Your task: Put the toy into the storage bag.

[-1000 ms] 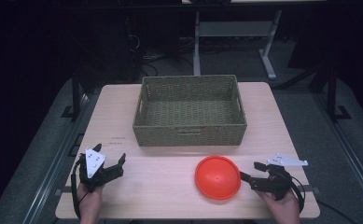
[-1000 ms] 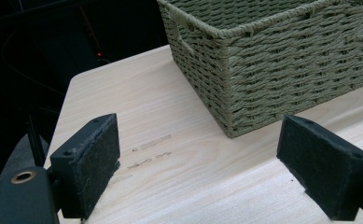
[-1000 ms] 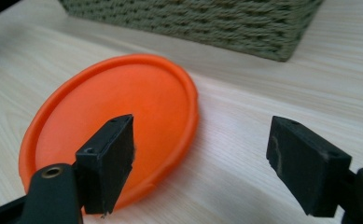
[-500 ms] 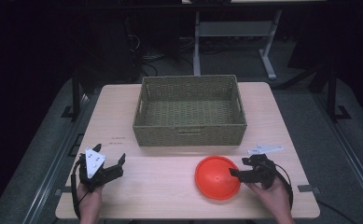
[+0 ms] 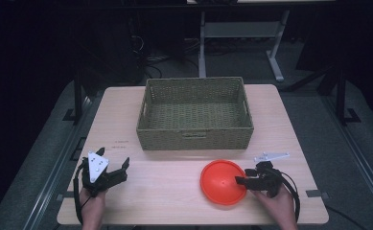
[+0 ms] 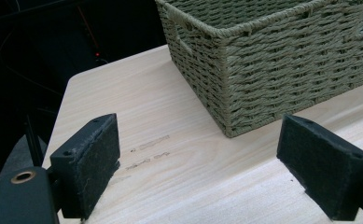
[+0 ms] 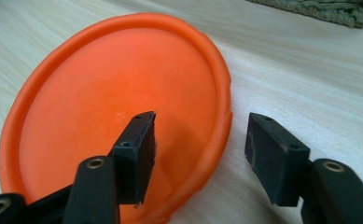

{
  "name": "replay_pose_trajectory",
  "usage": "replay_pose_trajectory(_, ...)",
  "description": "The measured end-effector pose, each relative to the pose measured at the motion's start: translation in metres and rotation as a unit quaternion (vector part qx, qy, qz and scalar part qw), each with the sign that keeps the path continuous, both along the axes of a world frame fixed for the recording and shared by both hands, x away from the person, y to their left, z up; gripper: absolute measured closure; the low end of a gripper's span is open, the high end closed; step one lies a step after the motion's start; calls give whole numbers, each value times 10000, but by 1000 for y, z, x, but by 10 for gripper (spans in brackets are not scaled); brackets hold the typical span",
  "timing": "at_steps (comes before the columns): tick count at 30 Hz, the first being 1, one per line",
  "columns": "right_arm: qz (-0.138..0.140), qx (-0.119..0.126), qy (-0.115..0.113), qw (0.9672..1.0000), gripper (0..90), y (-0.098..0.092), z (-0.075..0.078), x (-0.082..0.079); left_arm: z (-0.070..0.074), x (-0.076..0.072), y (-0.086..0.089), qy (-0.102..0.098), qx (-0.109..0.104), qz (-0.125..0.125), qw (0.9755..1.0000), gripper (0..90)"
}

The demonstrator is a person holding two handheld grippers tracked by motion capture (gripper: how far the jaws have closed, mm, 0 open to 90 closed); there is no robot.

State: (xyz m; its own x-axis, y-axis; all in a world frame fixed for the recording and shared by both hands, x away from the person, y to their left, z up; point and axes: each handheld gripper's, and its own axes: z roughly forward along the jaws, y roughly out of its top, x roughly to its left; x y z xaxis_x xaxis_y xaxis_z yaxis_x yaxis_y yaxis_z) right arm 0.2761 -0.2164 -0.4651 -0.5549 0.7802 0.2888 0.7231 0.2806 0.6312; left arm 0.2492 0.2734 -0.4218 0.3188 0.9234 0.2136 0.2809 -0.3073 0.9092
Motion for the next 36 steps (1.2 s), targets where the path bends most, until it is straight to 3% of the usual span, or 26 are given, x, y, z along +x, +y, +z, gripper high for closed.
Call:
replay_pose_trajectory(6, 42, 90, 11, 9999, 492, 1, 1, -1, 0, -1, -5, 4, 72, -75, 9999, 127)
replay_pose_trajectory(15, 56, 2, 13, 10000, 531, 2, -1, -2, 0, -1, -4, 10, 66, -63, 10000, 127)
replay_pose_trajectory(20, 34, -73, -93, 9999, 586, 3, 1, -4, 0, 0, -4, 9, 52, -63, 10000, 127)
replay_pose_trajectory(25, -25, 33, -123, 9999, 667, 0, 5, -6, 0, -1, -3, -3, 45, -36, 10000, 127)
replay_pose_trajectory(32, -18, -80, -265, 9996, 727, 4, 12, -8, 0, -1, 0, -23, -27, 19, 10000, 127)
replay_pose_trajectory(36, 16, 163, -279, 9995, 768, 1, 16, -8, 0, -2, -1, -33, 12, 16, 10000, 127)
